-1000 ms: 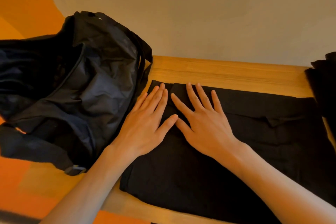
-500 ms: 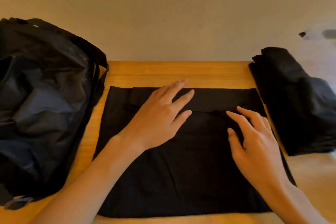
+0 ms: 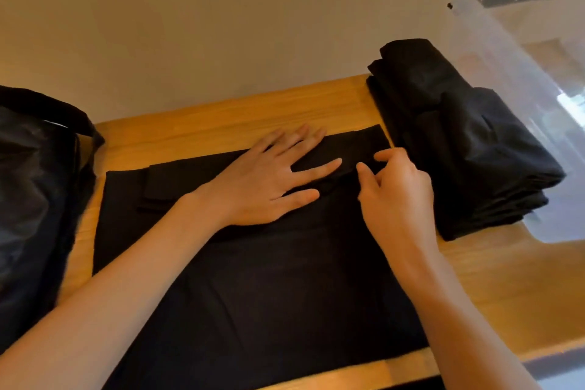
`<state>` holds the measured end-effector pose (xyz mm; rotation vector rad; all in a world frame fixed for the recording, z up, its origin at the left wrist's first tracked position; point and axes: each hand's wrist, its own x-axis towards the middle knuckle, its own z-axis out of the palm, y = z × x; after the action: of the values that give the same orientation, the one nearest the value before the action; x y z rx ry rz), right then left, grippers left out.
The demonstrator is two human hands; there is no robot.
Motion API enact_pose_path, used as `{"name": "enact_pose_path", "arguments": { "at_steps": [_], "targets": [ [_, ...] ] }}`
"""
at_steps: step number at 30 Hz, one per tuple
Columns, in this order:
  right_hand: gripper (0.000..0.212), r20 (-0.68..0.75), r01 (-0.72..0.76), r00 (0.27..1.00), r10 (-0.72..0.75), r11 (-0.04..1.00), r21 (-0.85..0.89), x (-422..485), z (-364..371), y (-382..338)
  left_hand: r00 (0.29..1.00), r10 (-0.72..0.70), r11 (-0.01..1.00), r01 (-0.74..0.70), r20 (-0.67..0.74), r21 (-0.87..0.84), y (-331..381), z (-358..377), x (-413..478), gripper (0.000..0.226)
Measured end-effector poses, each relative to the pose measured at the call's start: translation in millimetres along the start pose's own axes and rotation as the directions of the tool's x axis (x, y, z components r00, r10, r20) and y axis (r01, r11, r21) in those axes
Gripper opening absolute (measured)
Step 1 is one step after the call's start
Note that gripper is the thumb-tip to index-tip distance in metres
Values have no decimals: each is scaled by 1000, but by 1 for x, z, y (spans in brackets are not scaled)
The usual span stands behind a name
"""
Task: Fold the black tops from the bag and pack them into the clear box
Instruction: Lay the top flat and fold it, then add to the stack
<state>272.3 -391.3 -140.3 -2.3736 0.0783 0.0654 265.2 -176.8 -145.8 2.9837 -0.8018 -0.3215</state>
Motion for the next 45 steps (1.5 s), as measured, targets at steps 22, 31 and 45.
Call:
{"name": "enact_pose_path", "arguments": {
  "at_steps": [22,31,45],
  "targets": [
    [68,373,405,891,-259,825,-394,5,1,12,996,77,983,-81,34,162,3,-5,4,86],
    [69,398,368,896,-194,828,-424,7,0,11,992,120,990,-123,44,65,28,-2,-38,83],
    [76,534,579,782,-321,690,-433,-9,6,1,809,-586,807,578,-44,-120,28,32,-165,86]
  ]
}}
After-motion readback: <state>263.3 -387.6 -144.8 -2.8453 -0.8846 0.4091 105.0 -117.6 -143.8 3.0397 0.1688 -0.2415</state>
